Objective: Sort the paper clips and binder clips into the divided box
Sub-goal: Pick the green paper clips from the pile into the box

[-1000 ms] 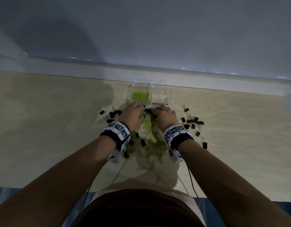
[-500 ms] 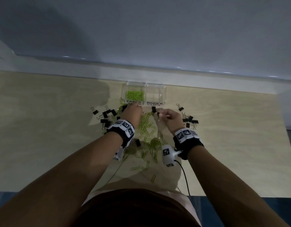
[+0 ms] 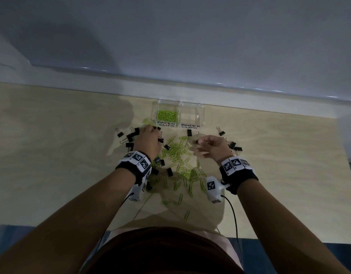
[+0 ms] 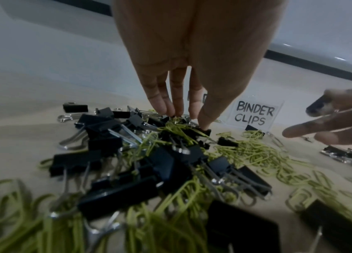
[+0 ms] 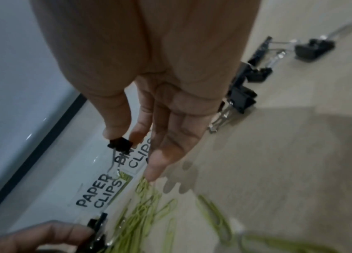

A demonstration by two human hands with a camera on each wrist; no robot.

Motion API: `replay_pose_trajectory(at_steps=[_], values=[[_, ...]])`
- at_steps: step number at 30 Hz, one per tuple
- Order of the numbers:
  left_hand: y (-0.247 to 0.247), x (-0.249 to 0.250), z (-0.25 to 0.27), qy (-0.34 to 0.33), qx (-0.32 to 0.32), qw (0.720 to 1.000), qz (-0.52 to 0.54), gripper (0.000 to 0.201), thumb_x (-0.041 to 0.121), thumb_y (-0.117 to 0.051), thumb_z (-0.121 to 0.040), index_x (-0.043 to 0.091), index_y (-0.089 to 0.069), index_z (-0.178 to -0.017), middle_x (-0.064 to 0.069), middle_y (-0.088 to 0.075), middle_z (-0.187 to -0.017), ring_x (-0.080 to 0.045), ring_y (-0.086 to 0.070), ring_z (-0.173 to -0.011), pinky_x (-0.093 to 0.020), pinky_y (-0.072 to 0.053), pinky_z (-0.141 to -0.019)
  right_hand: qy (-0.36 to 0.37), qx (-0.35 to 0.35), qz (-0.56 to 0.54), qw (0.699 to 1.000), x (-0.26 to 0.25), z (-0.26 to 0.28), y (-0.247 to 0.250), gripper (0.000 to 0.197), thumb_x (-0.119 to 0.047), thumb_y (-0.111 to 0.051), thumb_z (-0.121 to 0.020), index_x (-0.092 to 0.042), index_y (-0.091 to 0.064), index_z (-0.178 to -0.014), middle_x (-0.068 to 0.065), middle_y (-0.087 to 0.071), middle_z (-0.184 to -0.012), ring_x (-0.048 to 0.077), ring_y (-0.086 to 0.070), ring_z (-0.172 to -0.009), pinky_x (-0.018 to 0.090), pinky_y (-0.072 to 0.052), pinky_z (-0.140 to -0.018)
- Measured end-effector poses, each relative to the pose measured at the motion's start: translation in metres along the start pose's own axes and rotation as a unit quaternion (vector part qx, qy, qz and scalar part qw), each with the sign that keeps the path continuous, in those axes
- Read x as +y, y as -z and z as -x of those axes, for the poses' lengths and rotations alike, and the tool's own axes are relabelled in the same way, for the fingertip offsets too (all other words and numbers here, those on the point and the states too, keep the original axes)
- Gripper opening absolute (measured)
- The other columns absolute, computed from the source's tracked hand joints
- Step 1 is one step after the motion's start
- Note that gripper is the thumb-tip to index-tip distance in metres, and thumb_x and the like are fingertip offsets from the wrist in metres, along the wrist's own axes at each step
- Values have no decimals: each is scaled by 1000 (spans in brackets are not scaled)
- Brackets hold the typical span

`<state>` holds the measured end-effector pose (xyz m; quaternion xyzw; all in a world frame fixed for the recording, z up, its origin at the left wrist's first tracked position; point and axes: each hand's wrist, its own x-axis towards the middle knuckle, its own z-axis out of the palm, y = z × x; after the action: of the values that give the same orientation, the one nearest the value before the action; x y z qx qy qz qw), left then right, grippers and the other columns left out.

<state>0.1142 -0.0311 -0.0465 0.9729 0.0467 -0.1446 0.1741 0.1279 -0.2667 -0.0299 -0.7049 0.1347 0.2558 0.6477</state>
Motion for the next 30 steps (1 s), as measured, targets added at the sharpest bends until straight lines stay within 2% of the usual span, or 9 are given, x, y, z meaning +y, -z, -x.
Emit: replay_pose_trajectory(at_steps=[3, 5, 9, 12, 17, 20, 22, 26, 30], values=[[-1, 2, 0, -13, -18, 1000, -17, 31, 14, -56, -89, 10, -56, -120, -8, -47, -128, -28, -44, -118, -42, -47, -88, 37, 43, 155, 986, 0, -1, 10, 13, -16, -64, -87, -4, -64, -85, 4, -68, -77, 14, -63, -61, 24, -48, -45], [-2, -1, -2, -21, -10, 1000, -4, 30, 8, -55, -89, 11, -58, -118, -8, -50, -126, -28, -47, -115, -40, -46, -88, 46, 99, 213, 971, 0, -2, 25, 18, -20, -68, -83, -3, -64, -81, 5, -65, -72, 16, -60, -61, 26, -45, -49], [1, -6, -5, -27, -3, 999, 19, 25, 12, -54, -90, 6, -60, -114, -11, -53, -121, -29, -49, -111, -41, -47, -90, 2, 167, 406, 899, -5, -1, 48, 22, -24, -69, -78, -3, -63, -74, 9, -63, -73, 25, -60, -73, 27, -42, -61], [3, -10, -5, -29, -2, 1000, 12, 26, 15, -50, -92, 4, -57, -114, -12, -53, -120, -30, -48, -112, -43, -46, -92, 17, 142, 496, 856, -10, -5, 40, 23, -25, -65, -79, -3, -64, -86, 14, -61, -94, 28, -59, -80, 32, -47, -66], [6, -13, 3, -24, 54, 997, -49, 27, 15, -51, -90, 2, -53, -113, -17, -50, -117, -34, -46, -106, -42, -43, -90, 184, 25, 562, 806, -16, -14, -8, 28, -12, -55, -86, -19, -61, -113, -1, -59, -122, 20, -54, -108, 31, -48, -88], [3, 2, 3, -108, 48, 991, -64, 30, 5, -50, -85, 3, -55, -115, -14, -51, -119, -31, -44, -109, -40, -41, -93, 191, -40, 612, 766, -15, -20, -27, 45, -7, -50, -87, -26, -51, -128, -6, -48, -138, 21, -47, -121, 41, -45, -97], [-3, 17, 2, -165, 14, 983, -72, 35, 0, -49, -83, 4, -56, -117, -11, -50, -121, -29, -43, -113, -40, -42, -95, 172, -35, 637, 751, -10, -22, -26, 51, -4, -48, -85, -27, -48, -130, -7, -45, -141, 21, -44, -123, 43, -41, -98], [-13, 34, -2, -179, -35, 978, -104, 38, -1, -50, -80, 4, -58, -117, -12, -50, -120, -31, -44, -114, -41, -39, -99, 178, 17, 652, 736, -6, -17, -17, 50, -1, -50, -80, -19, -50, -127, -1, -49, -133, 24, -43, -119, 43, -40, -94], [-24, 39, 6, -221, -70, 969, -85, 35, 3, -50, -86, 6, -58, -119, -12, -52, -121, -31, -47, -114, -41, -35, -102, 186, -102, 637, 741, -4, -7, -27, 69, -7, -59, -74, -21, -38, -138, 0, -39, -144, 24, -35, -129, 48, -38, -103]])
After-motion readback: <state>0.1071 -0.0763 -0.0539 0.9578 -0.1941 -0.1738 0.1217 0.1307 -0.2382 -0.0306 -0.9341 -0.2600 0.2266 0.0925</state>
